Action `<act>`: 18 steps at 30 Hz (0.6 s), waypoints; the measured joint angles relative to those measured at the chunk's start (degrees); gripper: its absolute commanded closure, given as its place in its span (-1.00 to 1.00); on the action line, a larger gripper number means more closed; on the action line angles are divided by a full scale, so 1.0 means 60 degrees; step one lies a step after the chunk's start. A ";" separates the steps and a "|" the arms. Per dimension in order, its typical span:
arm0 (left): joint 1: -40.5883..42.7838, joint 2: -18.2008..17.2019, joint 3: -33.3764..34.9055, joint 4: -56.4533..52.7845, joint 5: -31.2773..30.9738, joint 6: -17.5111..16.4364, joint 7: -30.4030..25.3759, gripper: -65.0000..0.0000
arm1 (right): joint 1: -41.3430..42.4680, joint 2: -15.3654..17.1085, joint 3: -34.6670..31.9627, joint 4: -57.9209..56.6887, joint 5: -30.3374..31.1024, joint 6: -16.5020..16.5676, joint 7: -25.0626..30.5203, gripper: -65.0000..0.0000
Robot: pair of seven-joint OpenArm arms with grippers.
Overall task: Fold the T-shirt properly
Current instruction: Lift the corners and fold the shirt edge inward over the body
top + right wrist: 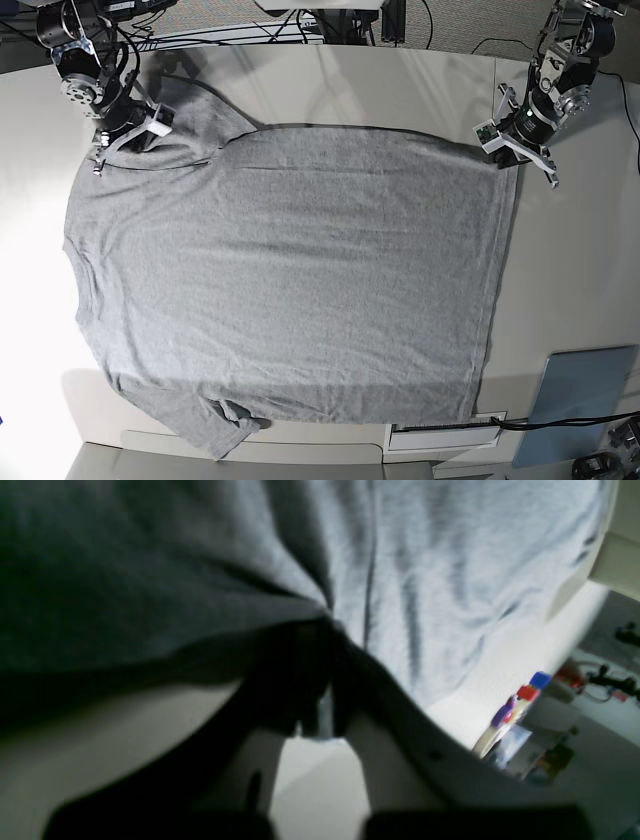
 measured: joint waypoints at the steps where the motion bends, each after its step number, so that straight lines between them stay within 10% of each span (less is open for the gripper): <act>1: 0.0000 0.0000 0.0000 0.0000 -0.0102 0.0004 0.0000 1.00 | 0.0004 -0.0004 -0.0007 0.0044 0.0379 -0.0069 -0.0350 1.00; 18: 0.2426 -0.0204 -0.1344 0.1723 -0.3340 -0.0834 0.1140 1.00 | -0.3697 0.0532 0.1093 0.3326 0.0976 -0.0678 -0.2943 1.00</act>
